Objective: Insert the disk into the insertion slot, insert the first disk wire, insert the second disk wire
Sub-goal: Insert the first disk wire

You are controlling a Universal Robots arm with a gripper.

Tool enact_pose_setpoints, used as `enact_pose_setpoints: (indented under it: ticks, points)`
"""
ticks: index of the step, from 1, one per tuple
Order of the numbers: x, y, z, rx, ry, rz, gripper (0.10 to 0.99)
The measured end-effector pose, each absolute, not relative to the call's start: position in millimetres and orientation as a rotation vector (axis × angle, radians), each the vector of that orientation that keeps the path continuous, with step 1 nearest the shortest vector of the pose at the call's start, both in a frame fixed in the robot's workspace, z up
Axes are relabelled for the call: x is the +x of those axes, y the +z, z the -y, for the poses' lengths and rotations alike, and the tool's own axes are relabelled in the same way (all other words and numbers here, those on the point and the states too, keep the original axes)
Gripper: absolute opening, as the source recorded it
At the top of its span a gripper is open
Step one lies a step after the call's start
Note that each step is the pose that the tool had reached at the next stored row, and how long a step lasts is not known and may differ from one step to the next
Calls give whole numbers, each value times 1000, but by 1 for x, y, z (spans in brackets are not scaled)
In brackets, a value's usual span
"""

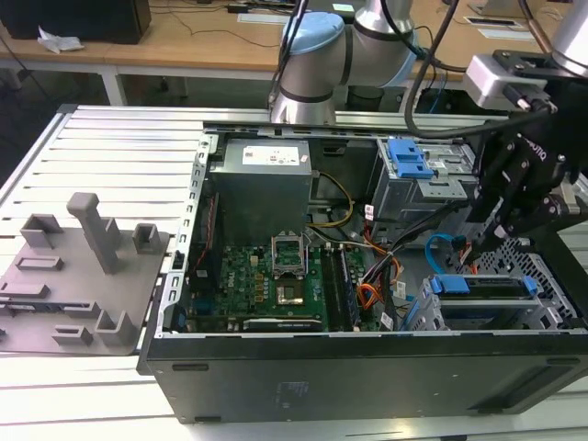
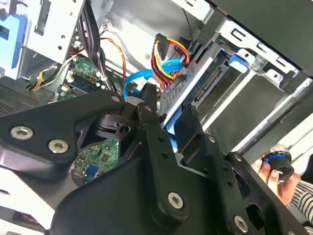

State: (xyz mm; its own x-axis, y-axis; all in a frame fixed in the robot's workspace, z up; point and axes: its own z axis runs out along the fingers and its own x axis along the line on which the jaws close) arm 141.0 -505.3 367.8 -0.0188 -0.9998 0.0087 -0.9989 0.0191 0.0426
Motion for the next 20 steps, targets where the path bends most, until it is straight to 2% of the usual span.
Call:
enact_pose_setpoints:
  ticks: [12, 16, 20]
  points:
    - [148, 351, 503, 2171, -32, 2214, 408]
    - [148, 351, 503, 2171, -32, 2214, 173]
    - [148, 350, 503, 2171, -32, 2214, 173]
